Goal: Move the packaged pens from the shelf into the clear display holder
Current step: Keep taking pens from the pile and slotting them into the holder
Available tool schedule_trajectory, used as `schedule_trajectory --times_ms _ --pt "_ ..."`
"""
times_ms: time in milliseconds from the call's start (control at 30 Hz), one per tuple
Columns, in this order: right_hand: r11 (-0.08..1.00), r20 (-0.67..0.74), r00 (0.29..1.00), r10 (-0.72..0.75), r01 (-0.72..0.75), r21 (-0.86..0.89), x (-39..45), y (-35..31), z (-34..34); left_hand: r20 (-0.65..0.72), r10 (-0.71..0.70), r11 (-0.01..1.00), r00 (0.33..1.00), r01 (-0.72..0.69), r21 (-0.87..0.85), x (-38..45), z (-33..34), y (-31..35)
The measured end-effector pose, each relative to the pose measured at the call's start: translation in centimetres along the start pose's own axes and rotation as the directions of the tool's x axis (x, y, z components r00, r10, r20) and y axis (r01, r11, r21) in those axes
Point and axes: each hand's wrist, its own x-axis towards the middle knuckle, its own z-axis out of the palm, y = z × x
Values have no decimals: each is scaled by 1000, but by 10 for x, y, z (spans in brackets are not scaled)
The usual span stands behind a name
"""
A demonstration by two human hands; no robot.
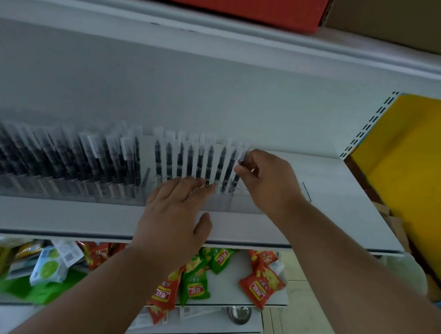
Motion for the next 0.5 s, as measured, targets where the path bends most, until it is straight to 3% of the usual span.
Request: schedule_trajectory --times_ms 167,400,500 --pt "997 -90 993 76 -75 23 -24 -6 -6 16 33 999 999 -33 35 0 -3 -3" --pt "990 -263 964 -44 6 -143 -78 -30 -24 115 106 991 988 -114 71 -4 -5 -7" --pt "978 -279 958 -72 13 -208 -98 -43 -29 57 170 985 984 -172 33 -11 -9 -4"
